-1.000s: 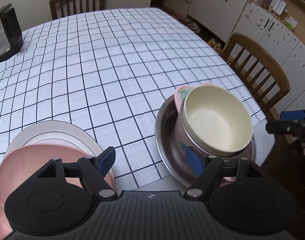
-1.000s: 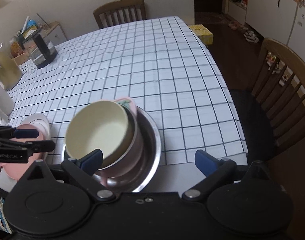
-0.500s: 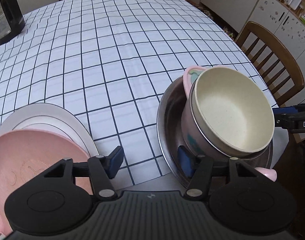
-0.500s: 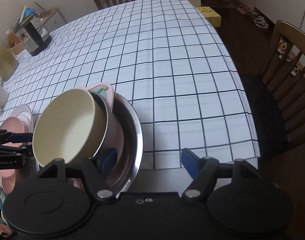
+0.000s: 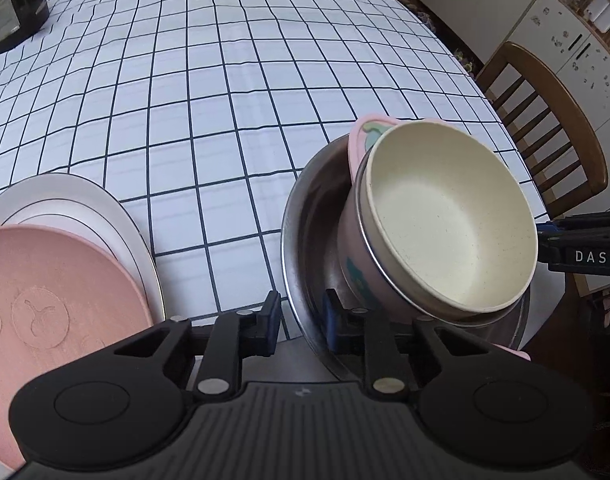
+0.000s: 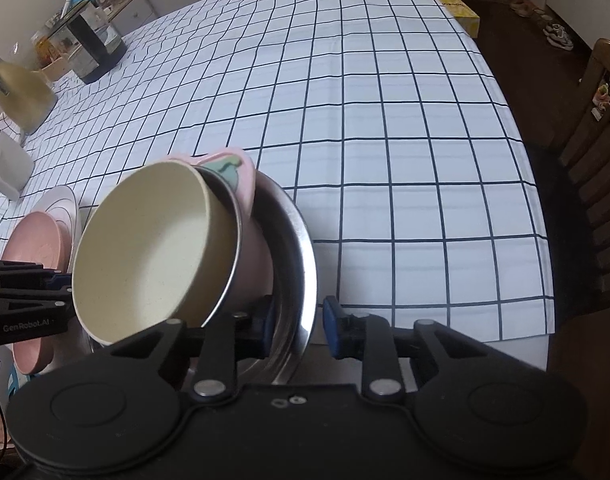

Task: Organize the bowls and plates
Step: 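Lift the nested steel bowl stack with both grippers and carry it across the table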

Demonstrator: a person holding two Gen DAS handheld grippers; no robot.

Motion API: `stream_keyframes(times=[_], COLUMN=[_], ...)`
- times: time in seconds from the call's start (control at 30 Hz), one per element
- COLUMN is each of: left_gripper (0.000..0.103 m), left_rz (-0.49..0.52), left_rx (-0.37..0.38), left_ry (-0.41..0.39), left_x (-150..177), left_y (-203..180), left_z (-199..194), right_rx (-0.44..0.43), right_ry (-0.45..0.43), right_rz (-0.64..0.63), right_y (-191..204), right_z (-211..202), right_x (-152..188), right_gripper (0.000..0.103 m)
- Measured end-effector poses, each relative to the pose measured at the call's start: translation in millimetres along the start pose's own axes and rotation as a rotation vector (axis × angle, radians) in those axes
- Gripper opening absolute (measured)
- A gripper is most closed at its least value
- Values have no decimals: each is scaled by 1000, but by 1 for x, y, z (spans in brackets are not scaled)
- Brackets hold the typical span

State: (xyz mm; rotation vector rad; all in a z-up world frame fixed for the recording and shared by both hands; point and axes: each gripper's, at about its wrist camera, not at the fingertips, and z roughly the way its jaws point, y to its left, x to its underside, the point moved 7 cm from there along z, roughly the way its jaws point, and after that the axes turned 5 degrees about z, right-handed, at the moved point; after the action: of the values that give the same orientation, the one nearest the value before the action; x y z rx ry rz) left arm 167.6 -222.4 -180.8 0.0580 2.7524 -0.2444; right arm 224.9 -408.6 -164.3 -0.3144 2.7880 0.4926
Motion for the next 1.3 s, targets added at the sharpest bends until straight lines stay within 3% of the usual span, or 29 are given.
stream_keyframes(times=[0.27, 0.7, 1.0, 1.3], left_gripper=[16, 16, 15, 16], left_rz=[-13, -54, -62, -21], left_rx=[-32, -88, -100, -129], left_ry=[8, -46, -120, -202], left_x=[0, -5, -12, -16], left_y=[-3, -4, 10, 53], left_z=[1, -15, -55, -112], right_rx=[11, 8, -21, -48], right_ry=[26, -13, -60, -135], right_rz=[0, -52, -98, -124], right_y=[-3, 8, 27, 81], right_z=[2, -10, -36, -65], right_x=[-2, -4, -19, -36], right_gripper=[13, 12, 13, 13])
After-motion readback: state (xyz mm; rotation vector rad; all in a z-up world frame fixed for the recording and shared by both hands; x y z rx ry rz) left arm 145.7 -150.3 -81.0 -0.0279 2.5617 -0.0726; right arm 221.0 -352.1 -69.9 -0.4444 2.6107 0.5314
